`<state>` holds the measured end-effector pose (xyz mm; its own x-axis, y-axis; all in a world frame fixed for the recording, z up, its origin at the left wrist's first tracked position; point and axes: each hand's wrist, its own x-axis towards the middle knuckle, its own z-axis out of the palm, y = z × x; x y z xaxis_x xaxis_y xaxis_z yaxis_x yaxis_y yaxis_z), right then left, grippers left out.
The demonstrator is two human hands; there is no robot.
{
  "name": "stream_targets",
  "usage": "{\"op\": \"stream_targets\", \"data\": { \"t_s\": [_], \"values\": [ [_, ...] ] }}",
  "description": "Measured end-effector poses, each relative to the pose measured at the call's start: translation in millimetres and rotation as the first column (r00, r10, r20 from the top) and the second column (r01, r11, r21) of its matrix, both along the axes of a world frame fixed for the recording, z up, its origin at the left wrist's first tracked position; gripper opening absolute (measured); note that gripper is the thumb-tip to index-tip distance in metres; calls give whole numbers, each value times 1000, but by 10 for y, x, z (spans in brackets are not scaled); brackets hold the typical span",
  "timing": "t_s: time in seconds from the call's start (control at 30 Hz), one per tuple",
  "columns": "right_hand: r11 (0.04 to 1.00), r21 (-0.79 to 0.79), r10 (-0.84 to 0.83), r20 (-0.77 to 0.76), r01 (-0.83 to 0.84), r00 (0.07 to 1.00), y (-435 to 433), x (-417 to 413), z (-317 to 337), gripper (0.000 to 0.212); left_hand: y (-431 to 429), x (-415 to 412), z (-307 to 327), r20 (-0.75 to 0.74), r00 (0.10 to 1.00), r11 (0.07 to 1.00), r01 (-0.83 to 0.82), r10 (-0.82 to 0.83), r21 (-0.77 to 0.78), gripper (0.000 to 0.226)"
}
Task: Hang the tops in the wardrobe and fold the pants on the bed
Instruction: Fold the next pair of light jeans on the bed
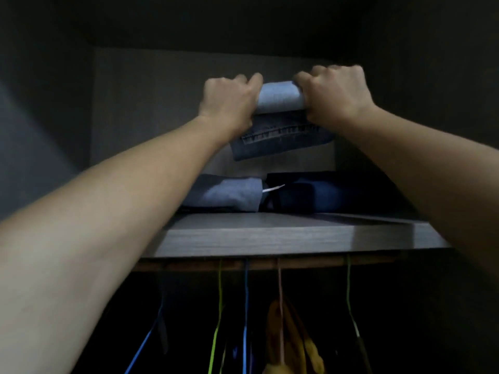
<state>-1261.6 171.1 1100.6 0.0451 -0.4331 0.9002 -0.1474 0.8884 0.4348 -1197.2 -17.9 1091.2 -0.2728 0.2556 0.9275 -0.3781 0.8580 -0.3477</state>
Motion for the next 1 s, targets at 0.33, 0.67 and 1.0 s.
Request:
{"op": "stream_targets", "data": {
  "t_s": [0.33,0.67,1.0],
  "values": [
    [984,126,-175,777,122,605,586,-817,-556,52,559,-1106,-468,783,600,984,45,-164,172,47],
    [992,-102,58,887,72,458,826,-493,-308,66,486,-509,-254,678,636,884,15,-369,467,74],
    [993,-121,60,475,-3,878,863,340,-988,60,219,92,-807,415,906,983,3,-81,186,69]
  ]
}}
